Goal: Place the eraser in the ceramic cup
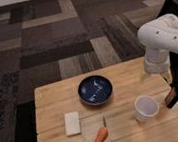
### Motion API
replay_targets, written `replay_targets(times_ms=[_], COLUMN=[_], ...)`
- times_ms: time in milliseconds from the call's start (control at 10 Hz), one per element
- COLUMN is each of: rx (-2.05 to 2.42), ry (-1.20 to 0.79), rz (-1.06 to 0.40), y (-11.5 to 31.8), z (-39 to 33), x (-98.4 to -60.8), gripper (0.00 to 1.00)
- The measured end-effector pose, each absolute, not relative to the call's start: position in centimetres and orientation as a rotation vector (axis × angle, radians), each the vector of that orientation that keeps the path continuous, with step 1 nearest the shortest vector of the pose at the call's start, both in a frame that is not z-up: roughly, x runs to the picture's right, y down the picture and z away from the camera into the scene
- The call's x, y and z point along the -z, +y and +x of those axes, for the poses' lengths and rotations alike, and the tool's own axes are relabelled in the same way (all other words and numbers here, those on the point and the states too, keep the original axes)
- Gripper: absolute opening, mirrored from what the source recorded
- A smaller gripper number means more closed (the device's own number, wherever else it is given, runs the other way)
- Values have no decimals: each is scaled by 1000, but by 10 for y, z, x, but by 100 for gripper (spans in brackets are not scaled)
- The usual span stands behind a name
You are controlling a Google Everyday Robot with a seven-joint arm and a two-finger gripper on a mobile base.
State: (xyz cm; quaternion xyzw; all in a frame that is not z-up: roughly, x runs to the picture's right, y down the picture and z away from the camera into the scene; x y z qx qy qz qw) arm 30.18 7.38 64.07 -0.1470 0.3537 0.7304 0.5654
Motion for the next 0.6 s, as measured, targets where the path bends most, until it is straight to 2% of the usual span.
replay_targets(times_ms=[300, 600], rx=[-1717, -1775], ry=[831, 830], rz=[-345, -322], y=[73, 69], z=[301, 335], x=[-641, -649], gripper=[65, 65])
